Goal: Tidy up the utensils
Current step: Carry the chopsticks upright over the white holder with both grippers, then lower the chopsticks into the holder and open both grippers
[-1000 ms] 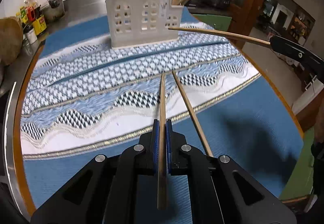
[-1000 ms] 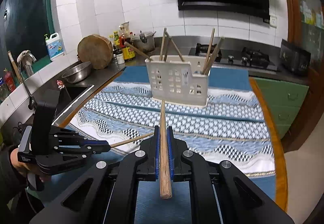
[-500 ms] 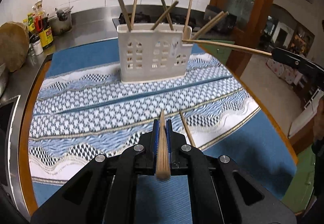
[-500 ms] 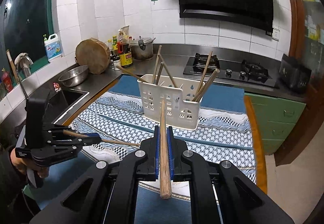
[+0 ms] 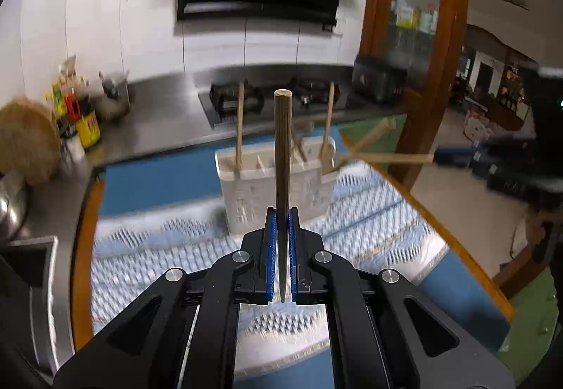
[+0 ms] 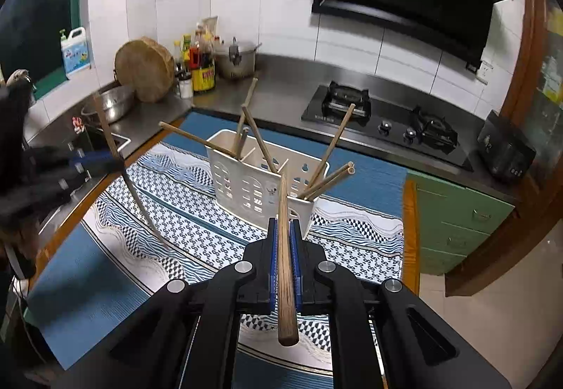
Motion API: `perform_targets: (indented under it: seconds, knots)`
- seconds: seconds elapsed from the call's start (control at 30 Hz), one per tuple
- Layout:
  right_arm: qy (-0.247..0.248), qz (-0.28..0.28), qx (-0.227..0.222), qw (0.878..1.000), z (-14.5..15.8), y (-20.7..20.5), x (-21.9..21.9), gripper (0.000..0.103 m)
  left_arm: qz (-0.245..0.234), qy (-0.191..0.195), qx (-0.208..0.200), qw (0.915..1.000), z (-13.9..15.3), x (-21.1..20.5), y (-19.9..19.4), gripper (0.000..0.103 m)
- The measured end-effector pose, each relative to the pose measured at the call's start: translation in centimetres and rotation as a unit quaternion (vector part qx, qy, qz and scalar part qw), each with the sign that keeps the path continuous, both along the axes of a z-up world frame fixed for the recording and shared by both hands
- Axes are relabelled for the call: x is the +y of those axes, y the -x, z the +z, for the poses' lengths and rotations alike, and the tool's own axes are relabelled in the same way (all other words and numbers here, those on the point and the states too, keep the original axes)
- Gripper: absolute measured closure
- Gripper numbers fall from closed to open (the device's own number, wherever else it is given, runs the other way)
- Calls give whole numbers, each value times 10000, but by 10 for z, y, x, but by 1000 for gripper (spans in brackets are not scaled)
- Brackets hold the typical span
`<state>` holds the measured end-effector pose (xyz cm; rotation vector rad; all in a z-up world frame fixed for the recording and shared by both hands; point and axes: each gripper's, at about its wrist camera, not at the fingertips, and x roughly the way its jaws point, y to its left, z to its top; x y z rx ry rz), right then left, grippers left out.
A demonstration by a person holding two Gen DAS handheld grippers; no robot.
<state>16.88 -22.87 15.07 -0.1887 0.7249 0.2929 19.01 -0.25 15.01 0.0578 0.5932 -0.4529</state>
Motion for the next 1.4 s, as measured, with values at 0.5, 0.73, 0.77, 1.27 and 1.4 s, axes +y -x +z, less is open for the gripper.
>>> perform_targets:
  seconds: [0.5,0.73,0.77,1.27,1.4]
  knots:
    - [714,251,1216,9897,1,-78,16,96,568,171,-855,9946,76,-13,-85,98]
    - [919,328,1827,9783,-9,-115,20,96,683,115,-585,9959,56,-22,-126,98]
    - [900,323,1883,9774,-10,-120,21,96,679,123,-487,9964,50,-23,-133,98]
    - [721,290,2083,9750,-21,-160,29,95,587,-88,61,9982,13,-26,-164,96]
    - [597,280,1919,9792,-12,-155,27,89,566,-50,46,9984,16,-25,-163,95]
